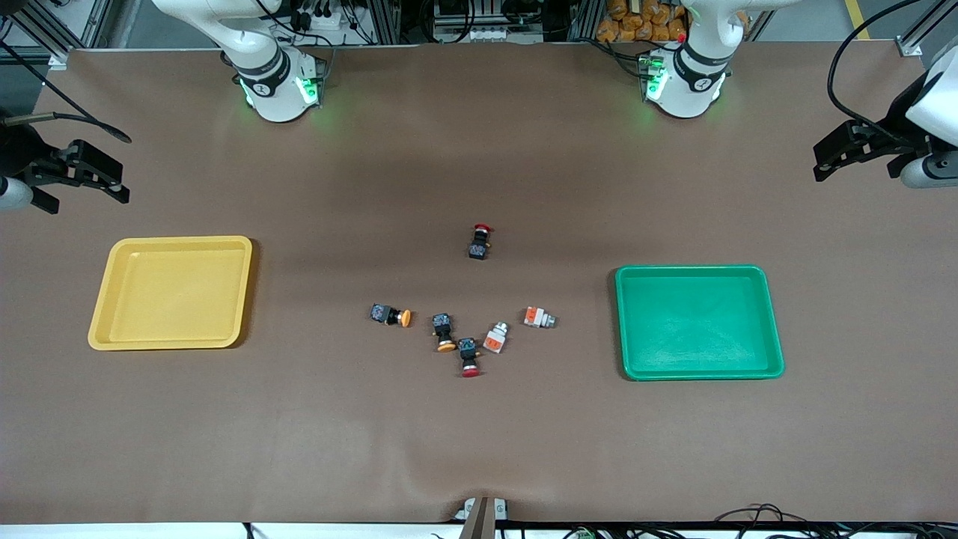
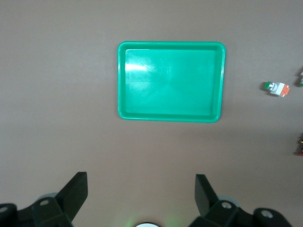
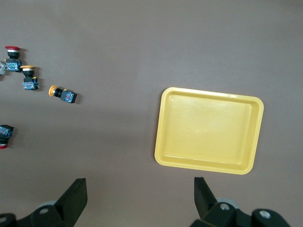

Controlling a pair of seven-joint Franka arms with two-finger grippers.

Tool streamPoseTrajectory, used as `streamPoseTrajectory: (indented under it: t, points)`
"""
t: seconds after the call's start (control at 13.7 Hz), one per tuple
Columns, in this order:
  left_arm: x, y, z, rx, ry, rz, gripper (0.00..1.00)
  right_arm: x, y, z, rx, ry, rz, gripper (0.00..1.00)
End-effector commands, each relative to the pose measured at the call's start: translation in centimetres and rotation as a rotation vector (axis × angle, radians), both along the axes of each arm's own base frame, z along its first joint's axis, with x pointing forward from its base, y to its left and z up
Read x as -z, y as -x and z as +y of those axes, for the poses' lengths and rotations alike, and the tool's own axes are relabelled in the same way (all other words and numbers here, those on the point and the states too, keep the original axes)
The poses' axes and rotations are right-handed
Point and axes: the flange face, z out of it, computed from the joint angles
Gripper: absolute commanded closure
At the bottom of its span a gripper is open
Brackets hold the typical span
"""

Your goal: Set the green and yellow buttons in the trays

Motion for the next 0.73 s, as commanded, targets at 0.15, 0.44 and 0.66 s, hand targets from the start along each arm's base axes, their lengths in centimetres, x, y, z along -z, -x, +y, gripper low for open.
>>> streamPoseTrajectory:
  t: [0.15, 0.44, 0.66]
  points:
    - [-0.7, 0.4, -0.1, -0.002, 0.01, 0.009, 0.0, -0.2, 0.1, 0.2, 0.095, -0.022, 0.025, 0.0]
    - [0.2, -0.2, -0.2, 0.005, 0.016, 0.027, 0.0, -0.1, 0.0, -0.1, 0.098, -0.022, 0.025, 0.0]
    - [1.1, -0.4, -1.0, 0.02, 0.015, 0.045, 0.0, 0.0, 0.0, -0.3, 0.104, -0.022, 0.03, 0.0]
